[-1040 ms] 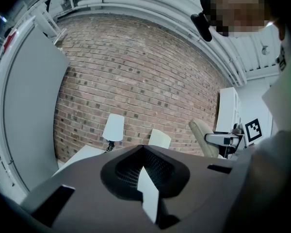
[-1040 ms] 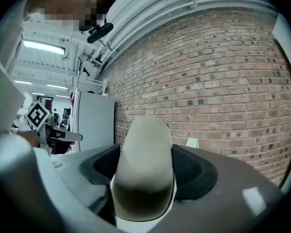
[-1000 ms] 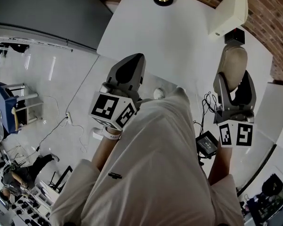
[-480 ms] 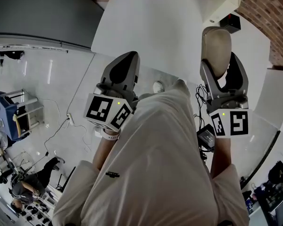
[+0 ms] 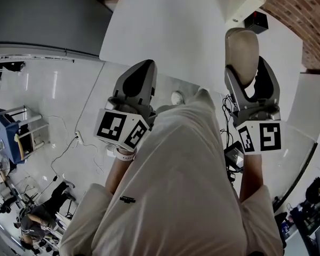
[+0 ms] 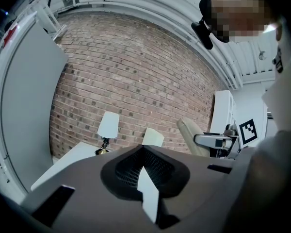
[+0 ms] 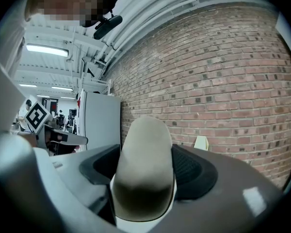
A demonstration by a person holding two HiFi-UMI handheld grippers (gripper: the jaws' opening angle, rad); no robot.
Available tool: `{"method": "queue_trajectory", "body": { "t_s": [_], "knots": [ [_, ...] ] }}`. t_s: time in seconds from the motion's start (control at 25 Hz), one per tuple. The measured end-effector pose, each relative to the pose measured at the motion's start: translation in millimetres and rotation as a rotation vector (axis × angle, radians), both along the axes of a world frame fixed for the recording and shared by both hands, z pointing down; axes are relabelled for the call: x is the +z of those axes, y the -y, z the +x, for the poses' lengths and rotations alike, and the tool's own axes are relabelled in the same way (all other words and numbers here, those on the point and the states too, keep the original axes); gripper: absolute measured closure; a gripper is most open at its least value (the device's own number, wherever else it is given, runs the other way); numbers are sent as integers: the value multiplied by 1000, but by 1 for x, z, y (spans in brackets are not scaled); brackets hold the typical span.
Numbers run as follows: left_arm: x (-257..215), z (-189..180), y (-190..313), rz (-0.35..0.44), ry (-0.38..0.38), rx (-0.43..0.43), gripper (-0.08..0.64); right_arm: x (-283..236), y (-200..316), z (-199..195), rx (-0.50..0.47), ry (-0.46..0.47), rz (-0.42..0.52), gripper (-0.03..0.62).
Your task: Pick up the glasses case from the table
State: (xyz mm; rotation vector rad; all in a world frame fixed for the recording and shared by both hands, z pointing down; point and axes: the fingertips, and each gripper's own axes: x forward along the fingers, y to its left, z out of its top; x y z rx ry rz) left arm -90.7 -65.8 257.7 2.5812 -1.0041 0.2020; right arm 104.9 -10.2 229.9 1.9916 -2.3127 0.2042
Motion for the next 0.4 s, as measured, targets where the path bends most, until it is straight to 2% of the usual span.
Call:
{"method": "queue_trajectory", "body": {
  "t_s": [0.4],
  "knots": [
    [3, 4, -6, -6, 7, 13, 553, 5, -11, 9, 47, 28, -8, 242]
  ]
}}
